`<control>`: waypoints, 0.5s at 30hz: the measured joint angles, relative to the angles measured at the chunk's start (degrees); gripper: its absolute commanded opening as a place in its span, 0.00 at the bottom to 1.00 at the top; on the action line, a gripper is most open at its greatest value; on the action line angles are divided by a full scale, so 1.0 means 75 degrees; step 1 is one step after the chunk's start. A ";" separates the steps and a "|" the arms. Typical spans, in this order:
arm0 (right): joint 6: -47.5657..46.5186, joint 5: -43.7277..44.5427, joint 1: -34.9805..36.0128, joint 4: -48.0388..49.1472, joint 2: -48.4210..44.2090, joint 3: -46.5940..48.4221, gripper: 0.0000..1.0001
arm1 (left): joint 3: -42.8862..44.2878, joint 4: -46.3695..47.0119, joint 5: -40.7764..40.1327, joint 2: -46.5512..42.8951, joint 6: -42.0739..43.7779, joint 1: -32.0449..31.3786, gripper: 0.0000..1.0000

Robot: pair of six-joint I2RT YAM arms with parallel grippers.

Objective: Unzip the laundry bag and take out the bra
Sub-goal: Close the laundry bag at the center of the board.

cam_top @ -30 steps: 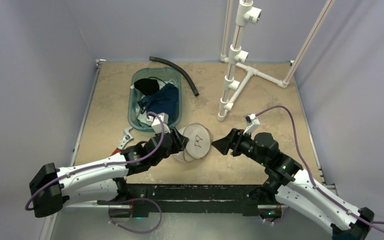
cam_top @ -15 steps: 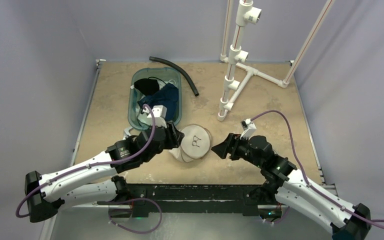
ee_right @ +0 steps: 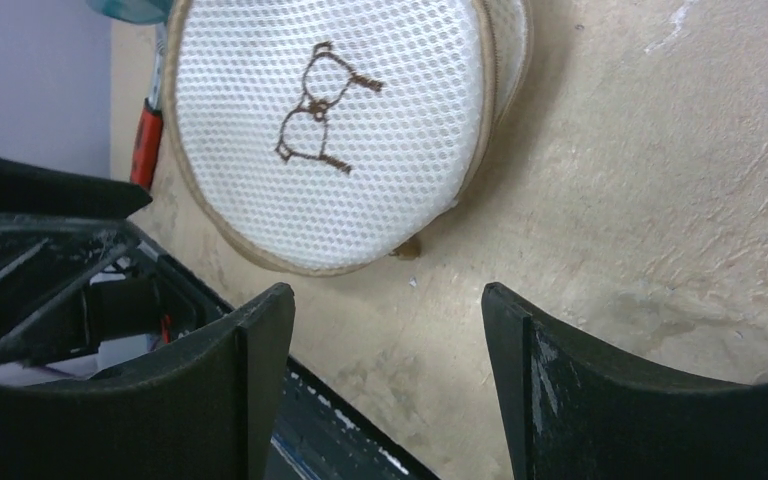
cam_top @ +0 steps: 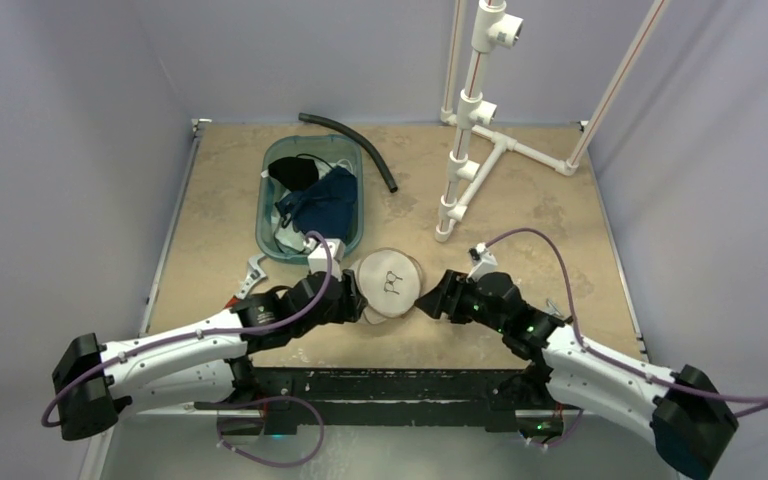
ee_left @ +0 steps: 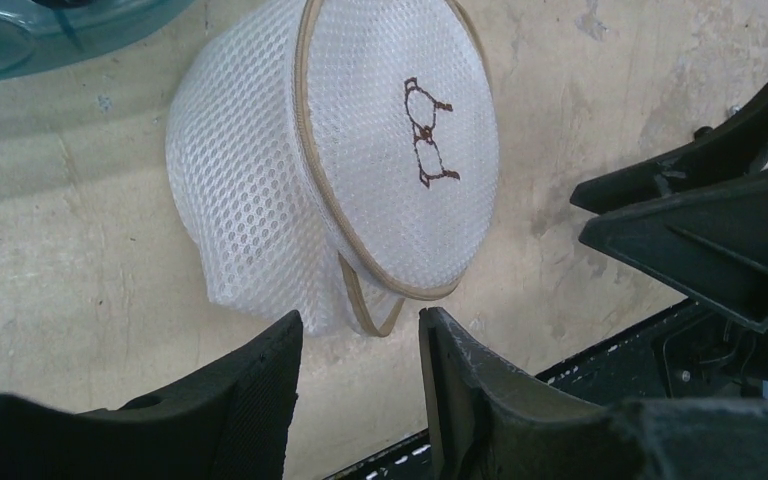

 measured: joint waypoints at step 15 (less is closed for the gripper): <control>0.0775 0.0557 -0.0012 0.1696 0.3133 0.0600 0.67 | -0.0455 0.0699 0.0050 0.0542 -0.0338 -0.0044 0.45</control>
